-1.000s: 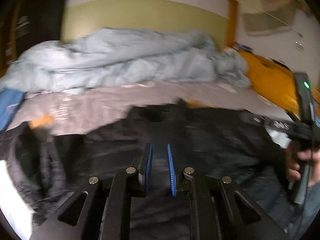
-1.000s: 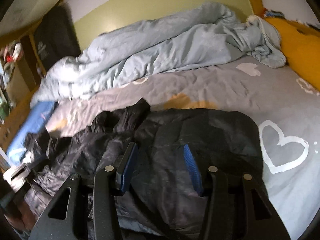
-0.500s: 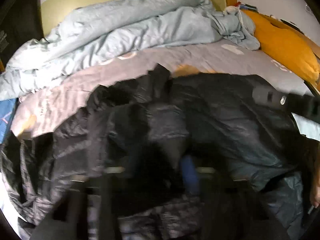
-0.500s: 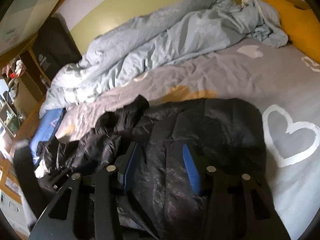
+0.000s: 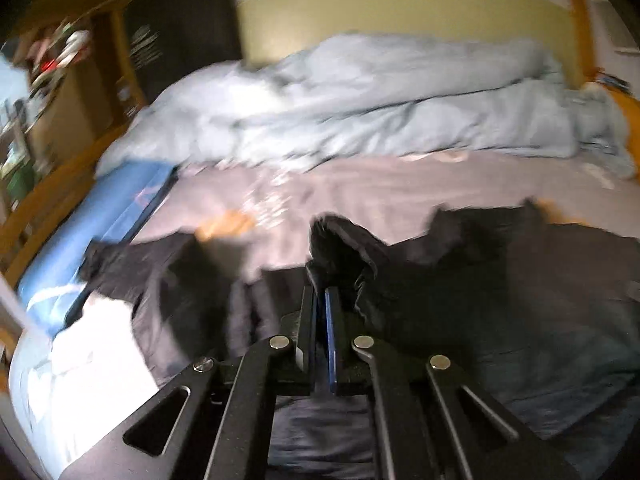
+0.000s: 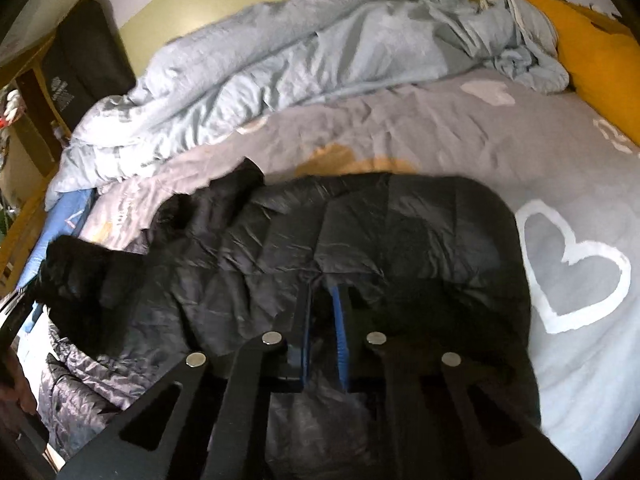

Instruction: Fold large clothes

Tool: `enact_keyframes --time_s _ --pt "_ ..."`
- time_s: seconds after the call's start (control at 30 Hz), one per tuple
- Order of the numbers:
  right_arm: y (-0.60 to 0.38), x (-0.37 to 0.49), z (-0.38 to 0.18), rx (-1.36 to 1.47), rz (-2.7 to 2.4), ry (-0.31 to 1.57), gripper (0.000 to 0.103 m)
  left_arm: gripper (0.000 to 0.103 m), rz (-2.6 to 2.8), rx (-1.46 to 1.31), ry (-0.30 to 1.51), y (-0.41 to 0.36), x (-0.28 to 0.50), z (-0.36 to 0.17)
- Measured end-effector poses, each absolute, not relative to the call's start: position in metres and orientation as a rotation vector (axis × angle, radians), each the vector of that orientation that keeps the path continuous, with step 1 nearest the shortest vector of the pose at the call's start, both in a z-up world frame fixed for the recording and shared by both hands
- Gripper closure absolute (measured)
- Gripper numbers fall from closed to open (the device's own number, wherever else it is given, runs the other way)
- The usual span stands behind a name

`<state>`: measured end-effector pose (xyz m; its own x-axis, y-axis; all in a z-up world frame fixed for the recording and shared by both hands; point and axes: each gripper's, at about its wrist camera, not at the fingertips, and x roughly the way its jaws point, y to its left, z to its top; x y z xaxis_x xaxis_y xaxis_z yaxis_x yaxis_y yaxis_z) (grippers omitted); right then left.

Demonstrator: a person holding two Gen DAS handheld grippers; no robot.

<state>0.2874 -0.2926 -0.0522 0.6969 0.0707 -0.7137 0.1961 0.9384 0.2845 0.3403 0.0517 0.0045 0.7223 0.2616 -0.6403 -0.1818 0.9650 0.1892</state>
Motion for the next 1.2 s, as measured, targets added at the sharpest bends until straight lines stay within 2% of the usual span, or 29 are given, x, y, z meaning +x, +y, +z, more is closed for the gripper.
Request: enact_keyframes --time_s 0.23,0.43,0.47,0.53,0.57,0.6,0.63,0.77,0.8,0.83,1.1,1.2 --pt "-0.299 0.297 -0.068 0.321 -0.16 0.869 0.095 0.099 0.352 0.063 0.75 0.104 0.342 -0.033" --pt "-0.299 0.289 -0.057 0.322 -0.153 0.818 0.093 0.099 0.179 -0.016 0.698 0.104 0.331 -0.027" --pt "-0.299 0.285 -0.052 0.326 -0.152 0.794 0.092 0.099 0.162 -0.026 0.687 0.104 0.329 -0.024" --pt "-0.3 0.278 -0.043 0.343 -0.145 0.744 0.075 0.098 0.116 -0.08 0.667 0.108 0.325 -0.017" --pt "-0.301 0.274 -0.039 0.353 -0.142 0.716 0.071 0.096 0.101 -0.101 0.661 0.11 0.323 -0.014" --pt "-0.301 0.272 -0.036 0.358 -0.14 0.695 0.064 0.089 0.083 -0.13 0.653 0.115 0.321 -0.011" --pt "-0.3 0.27 -0.032 0.359 -0.142 0.677 0.064 0.079 0.068 -0.156 0.645 0.124 0.317 -0.01" --pt "-0.296 0.266 -0.025 0.375 -0.135 0.633 0.064 0.058 0.102 -0.172 0.606 0.158 0.311 -0.001" --pt "-0.294 0.266 -0.024 0.378 -0.125 0.625 0.064 0.048 0.116 -0.191 0.598 0.167 0.31 0.0" --pt "-0.291 0.266 -0.023 0.376 -0.109 0.618 0.064 0.043 0.136 -0.225 0.599 0.184 0.31 0.001" --pt "-0.253 0.272 -0.02 0.244 -0.052 0.6 0.064 0.043 0.238 -0.275 0.699 0.271 0.34 -0.012" --pt "-0.247 0.275 -0.024 0.22 -0.046 0.622 0.064 0.043 0.239 -0.412 0.73 0.304 0.341 -0.035"
